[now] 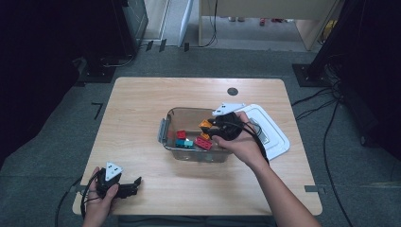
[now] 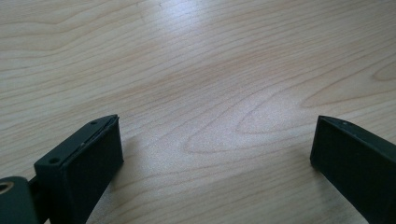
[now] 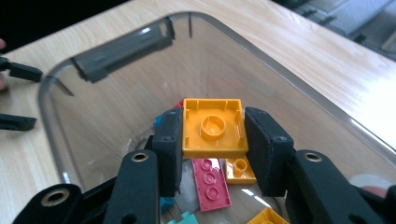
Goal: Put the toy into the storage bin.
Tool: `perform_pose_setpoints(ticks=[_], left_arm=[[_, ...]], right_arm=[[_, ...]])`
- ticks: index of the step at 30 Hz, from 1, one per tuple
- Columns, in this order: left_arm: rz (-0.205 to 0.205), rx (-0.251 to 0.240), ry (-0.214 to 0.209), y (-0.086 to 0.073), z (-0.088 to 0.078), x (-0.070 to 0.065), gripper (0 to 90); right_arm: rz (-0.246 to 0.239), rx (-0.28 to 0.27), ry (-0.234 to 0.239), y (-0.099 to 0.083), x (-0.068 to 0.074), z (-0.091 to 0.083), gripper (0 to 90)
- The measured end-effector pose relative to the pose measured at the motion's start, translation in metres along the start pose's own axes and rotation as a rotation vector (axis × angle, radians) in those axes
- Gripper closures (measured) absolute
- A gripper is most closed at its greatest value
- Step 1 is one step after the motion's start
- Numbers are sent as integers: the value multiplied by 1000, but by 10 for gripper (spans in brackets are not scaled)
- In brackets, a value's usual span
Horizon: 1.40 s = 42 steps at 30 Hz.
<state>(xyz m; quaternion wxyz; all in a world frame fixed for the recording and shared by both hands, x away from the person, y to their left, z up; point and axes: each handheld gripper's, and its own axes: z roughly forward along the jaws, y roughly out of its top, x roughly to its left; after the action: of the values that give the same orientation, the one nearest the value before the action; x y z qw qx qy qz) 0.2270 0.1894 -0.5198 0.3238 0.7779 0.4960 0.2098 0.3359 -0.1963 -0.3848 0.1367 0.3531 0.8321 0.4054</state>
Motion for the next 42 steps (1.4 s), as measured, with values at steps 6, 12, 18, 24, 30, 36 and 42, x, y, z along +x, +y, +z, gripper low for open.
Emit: perform_pose_setpoints(ticks=[6,12,18,24,30,36,42], left_arm=[[-1,0,0,0,0,0,21],[0,0,0,0,0,0,21],[1,0,-1,0,0,0,22],[2,-2,-4,-1,-1,0,21],[3,-2,-5,-1,-1,0,21],[4,-1,-5,-1,-1,0,21],[3,0,-3,0,0,0,21]], right_arm=[[18,33,5,0,-2,5,459],[-23,19,18,0,2,2,291],[-34,-47,19,-3,2,-12,218],[-24,-77,17,-9,-1,-20,187],[-22,-104,-28,-12,-5,-30,194],[-24,-115,-49,-16,-9,-38,196],[1,-137,-77,-21,-19,-51,204]])
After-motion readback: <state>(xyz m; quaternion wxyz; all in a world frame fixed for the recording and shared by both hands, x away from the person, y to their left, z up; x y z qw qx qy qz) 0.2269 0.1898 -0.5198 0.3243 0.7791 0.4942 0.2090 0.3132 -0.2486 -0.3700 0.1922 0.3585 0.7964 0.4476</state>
